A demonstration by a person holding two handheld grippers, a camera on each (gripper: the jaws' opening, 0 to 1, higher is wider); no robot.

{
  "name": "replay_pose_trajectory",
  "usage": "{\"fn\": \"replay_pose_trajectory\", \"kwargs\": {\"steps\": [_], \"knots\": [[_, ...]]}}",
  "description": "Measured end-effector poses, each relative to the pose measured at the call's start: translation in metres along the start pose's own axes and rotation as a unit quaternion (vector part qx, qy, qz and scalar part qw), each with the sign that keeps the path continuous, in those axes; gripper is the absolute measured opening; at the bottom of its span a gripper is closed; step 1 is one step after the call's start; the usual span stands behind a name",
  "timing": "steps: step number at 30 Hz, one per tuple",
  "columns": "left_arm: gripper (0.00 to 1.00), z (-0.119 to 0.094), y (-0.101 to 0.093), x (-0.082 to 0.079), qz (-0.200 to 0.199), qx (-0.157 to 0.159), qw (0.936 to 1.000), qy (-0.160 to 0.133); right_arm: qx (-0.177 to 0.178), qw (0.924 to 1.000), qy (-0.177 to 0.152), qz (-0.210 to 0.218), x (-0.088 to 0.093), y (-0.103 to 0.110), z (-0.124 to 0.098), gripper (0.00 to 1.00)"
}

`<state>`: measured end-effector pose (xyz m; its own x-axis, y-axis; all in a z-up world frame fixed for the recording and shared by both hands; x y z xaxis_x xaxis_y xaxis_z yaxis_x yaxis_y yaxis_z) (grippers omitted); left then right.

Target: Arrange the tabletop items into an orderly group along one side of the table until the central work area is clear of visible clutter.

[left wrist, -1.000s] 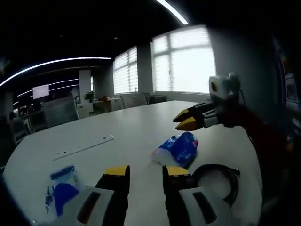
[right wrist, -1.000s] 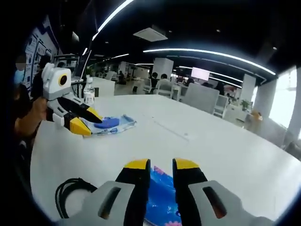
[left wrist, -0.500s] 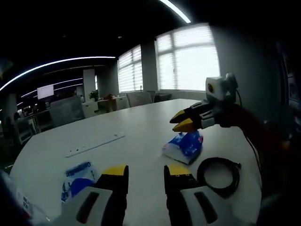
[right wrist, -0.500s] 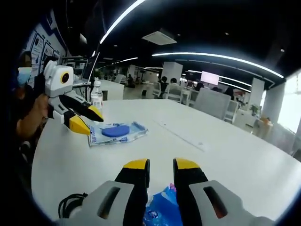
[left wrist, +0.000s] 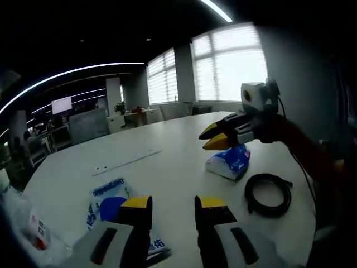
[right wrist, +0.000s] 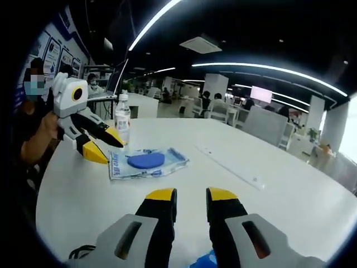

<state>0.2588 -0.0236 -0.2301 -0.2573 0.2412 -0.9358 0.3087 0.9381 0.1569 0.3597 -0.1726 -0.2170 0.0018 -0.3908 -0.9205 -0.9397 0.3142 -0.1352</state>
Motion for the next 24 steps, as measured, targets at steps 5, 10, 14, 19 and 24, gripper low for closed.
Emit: {"fn": "replay_pose_trajectory", "kwargs": {"steps": [5,10,14,19,24], "knots": [[0.29,-0.003,0.012,0.003,0.004,-0.011,0.9999,0.005,-0.008,0.9999,-0.006,-0.002,-0.007,0.000,0.008,0.20],[0.30,-0.007,0.016,0.009,0.011,-0.020,0.9997,0.008,-0.012,0.9999,-0.001,-0.004,-0.009,-0.001,0.016,0.20],[0.30,-0.011,0.014,0.019,0.019,-0.028,0.9993,0.015,-0.016,0.9999,0.004,-0.004,-0.012,0.008,0.026,0.20],[0.29,-0.013,0.010,0.027,0.012,-0.028,0.9994,0.017,-0.028,0.9995,0.013,-0.008,-0.015,0.014,0.040,0.20],[0.29,-0.013,0.017,0.028,0.012,-0.031,0.9992,0.022,-0.040,0.9991,0.012,-0.008,-0.023,0.014,0.056,0.20]]}}
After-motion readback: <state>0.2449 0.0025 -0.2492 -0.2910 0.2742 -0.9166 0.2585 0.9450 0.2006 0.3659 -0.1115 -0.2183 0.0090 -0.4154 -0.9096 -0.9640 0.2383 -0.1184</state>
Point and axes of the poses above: the point that each gripper's makers call its tool centre point, and the gripper's own axes: z roughly forward along the fingers, y roughly to its left, x roughly out of its underside, the point moved 3 cm from there along -z, roughly backward along the fingers, and after that the axes turned 11 degrees about -x, right-handed, at the moved point
